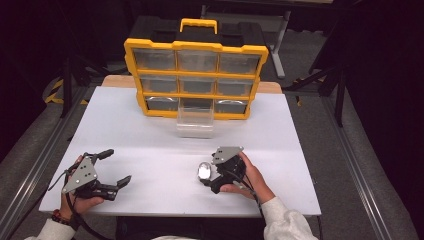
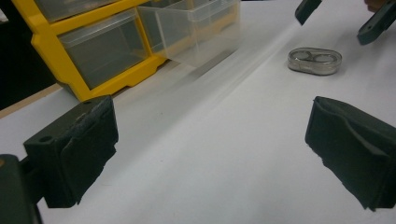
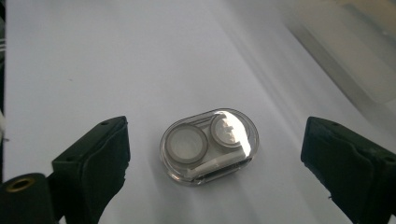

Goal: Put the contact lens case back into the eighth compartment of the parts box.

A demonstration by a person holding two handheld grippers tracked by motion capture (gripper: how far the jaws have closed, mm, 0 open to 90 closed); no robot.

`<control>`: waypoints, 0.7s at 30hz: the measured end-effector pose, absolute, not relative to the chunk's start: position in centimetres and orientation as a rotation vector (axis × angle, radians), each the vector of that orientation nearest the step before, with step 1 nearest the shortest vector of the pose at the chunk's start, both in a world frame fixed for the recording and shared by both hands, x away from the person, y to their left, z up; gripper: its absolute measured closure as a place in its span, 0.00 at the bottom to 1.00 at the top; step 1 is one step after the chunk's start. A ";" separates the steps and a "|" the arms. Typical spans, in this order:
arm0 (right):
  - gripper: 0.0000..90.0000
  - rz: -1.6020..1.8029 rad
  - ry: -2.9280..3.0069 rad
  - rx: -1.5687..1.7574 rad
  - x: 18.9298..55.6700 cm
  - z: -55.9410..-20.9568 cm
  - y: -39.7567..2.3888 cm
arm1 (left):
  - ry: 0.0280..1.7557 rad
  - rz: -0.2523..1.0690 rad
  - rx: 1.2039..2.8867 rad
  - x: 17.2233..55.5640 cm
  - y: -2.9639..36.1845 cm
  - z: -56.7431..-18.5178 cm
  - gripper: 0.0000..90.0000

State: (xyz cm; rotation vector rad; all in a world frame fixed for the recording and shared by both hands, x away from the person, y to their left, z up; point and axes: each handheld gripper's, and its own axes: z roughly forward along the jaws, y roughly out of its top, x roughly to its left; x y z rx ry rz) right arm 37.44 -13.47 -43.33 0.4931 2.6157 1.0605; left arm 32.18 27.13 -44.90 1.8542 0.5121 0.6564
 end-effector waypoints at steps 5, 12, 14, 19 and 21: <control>0.15 0.999 2.673 0.477 38.2 -45.2 -12.4 | 0.520 0.658 1.849 32.2 27.2 -44.9 0.05; 0.27 1.040 2.701 0.532 38.8 -46.2 -12.6 | 0.508 0.653 1.863 32.2 26.9 -45.0 0.05; 0.29 1.054 2.702 0.537 38.9 -46.3 -12.7 | 0.509 0.652 1.870 32.3 26.9 -45.0 0.05; 0.32 1.075 2.690 0.530 38.7 -46.3 -12.8 | 0.513 0.636 1.868 32.3 27.0 -45.0 0.05; 0.32 1.081 2.688 0.534 38.7 -46.3 -12.8 | 0.516 0.636 1.863 32.3 27.1 -45.0 0.05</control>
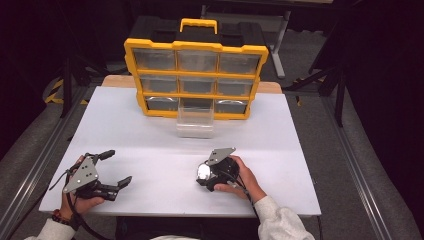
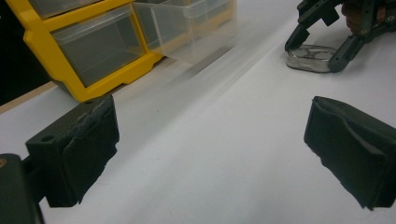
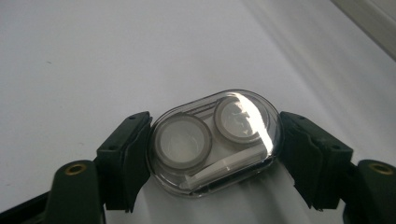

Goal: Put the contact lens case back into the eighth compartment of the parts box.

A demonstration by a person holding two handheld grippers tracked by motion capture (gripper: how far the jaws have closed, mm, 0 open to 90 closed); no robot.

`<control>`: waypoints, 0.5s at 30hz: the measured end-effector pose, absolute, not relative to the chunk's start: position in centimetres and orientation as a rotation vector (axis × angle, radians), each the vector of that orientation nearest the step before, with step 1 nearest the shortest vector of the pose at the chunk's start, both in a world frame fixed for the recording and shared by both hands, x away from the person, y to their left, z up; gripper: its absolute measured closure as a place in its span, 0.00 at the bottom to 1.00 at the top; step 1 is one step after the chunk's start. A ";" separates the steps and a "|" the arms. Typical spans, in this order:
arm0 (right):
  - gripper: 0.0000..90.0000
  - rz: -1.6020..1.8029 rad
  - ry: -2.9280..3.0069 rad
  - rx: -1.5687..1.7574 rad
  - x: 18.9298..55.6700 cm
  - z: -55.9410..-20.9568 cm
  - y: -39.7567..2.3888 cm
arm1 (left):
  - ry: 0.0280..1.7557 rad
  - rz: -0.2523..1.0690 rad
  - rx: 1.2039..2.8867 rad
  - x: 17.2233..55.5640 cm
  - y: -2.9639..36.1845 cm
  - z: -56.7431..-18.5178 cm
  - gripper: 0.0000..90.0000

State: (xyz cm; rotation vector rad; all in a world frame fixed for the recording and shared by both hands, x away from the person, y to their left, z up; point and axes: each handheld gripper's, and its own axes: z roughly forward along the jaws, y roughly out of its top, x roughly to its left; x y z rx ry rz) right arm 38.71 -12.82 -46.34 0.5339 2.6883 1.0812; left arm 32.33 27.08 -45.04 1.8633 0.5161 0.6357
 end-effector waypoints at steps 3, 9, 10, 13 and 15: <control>0.32 1.084 2.679 0.529 38.6 -46.4 -12.8 | 0.519 0.633 1.868 32.4 27.0 -45.1 0.05; 0.32 1.080 2.645 0.526 38.4 -46.3 -12.7 | 0.509 0.629 1.882 32.4 26.7 -45.2 0.05; 0.32 1.068 2.626 0.524 38.2 -46.2 -12.7 | 0.510 0.630 1.882 32.4 26.7 -45.2 0.05; 0.32 1.077 2.607 0.526 38.2 -46.1 -12.9 | 0.510 0.631 1.883 32.5 26.8 -45.2 0.05; 0.32 1.074 2.586 0.530 38.1 -46.0 -13.0 | 0.511 0.629 1.879 32.6 26.8 -45.2 0.05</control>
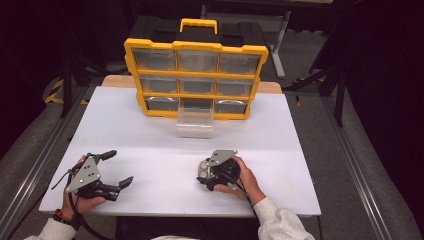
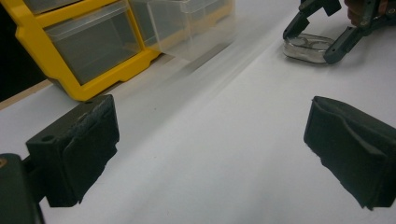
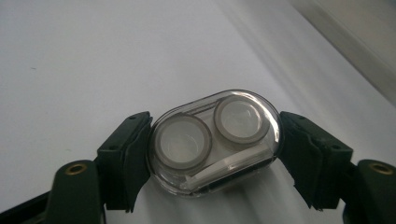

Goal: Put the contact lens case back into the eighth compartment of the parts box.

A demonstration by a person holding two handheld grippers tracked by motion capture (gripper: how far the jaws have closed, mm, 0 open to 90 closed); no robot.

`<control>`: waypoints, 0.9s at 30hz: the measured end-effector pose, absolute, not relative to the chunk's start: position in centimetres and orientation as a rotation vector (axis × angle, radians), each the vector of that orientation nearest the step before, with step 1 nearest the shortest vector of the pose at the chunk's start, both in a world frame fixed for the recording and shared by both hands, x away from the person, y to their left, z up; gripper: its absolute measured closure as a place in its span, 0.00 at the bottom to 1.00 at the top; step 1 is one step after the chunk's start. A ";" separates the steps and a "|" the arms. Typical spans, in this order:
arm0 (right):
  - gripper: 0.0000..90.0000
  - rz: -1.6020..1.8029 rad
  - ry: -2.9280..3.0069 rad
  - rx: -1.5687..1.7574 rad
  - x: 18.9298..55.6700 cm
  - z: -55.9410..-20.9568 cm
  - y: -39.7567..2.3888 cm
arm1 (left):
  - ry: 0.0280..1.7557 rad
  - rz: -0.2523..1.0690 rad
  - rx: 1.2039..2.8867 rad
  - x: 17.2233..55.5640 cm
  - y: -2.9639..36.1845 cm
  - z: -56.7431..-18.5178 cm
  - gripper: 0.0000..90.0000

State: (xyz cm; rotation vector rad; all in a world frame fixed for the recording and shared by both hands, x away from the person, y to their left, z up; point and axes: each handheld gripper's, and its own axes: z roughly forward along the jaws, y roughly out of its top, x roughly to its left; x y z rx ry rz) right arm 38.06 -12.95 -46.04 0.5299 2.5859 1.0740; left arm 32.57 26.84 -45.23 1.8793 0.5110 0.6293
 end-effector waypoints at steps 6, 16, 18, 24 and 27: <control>0.32 1.069 2.520 0.508 37.5 -45.5 -13.2 | 0.503 0.628 1.880 32.6 26.7 -45.2 0.05; 0.32 1.094 2.437 0.483 36.9 -44.4 -13.5 | 0.507 0.625 1.876 32.6 26.7 -45.3 0.05; 0.32 1.097 2.427 0.478 36.8 -44.3 -13.6 | 0.508 0.625 1.880 32.6 26.7 -45.3 0.05; 0.32 1.113 2.402 0.479 36.7 -44.0 -14.0 | 0.512 0.627 1.876 32.6 26.7 -45.3 0.05; 0.32 1.128 2.375 0.487 36.6 -43.6 -14.4 | 0.508 0.622 1.872 32.6 26.7 -45.3 0.05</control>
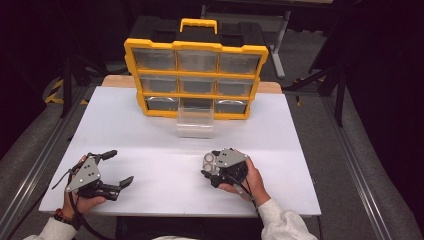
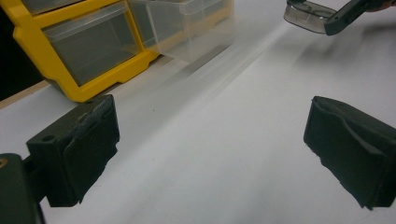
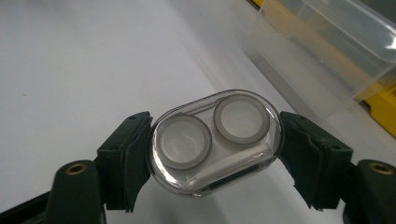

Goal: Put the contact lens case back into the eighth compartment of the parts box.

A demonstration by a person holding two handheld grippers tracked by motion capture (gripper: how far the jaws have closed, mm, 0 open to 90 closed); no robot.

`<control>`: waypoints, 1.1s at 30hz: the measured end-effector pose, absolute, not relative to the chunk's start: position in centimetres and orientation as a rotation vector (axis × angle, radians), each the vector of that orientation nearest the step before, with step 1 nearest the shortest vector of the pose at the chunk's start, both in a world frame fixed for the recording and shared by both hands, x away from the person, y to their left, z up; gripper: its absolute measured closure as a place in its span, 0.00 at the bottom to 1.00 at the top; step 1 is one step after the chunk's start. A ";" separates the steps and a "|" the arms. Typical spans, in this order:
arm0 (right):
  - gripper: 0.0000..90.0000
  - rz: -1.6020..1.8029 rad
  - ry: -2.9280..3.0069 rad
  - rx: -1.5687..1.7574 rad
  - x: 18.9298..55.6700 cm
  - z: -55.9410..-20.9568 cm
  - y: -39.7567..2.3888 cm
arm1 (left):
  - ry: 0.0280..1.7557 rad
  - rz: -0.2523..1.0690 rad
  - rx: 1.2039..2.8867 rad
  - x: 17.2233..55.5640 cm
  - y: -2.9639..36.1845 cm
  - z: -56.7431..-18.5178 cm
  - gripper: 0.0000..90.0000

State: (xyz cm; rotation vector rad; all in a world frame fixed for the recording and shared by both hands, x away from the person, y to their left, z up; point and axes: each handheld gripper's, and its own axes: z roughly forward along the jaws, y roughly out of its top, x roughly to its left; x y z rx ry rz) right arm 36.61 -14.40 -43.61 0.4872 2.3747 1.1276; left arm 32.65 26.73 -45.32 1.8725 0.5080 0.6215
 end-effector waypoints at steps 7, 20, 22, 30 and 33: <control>0.32 1.159 2.332 0.503 36.6 -42.8 -15.1 | 0.507 0.617 1.871 32.6 26.8 -45.3 0.05; 0.32 1.209 2.224 0.547 36.9 -40.9 -16.5 | 0.518 0.628 1.862 32.7 26.8 -45.3 0.05; 0.32 1.210 2.215 0.546 36.9 -40.8 -16.5 | 0.518 0.627 1.861 32.7 26.8 -45.3 0.05; 0.32 1.234 2.154 0.544 37.4 -39.5 -16.8 | 0.531 0.620 1.857 32.7 26.8 -45.3 0.05; 0.32 1.243 2.129 0.542 38.0 -38.7 -16.8 | 0.531 0.620 1.856 32.7 26.8 -45.4 0.05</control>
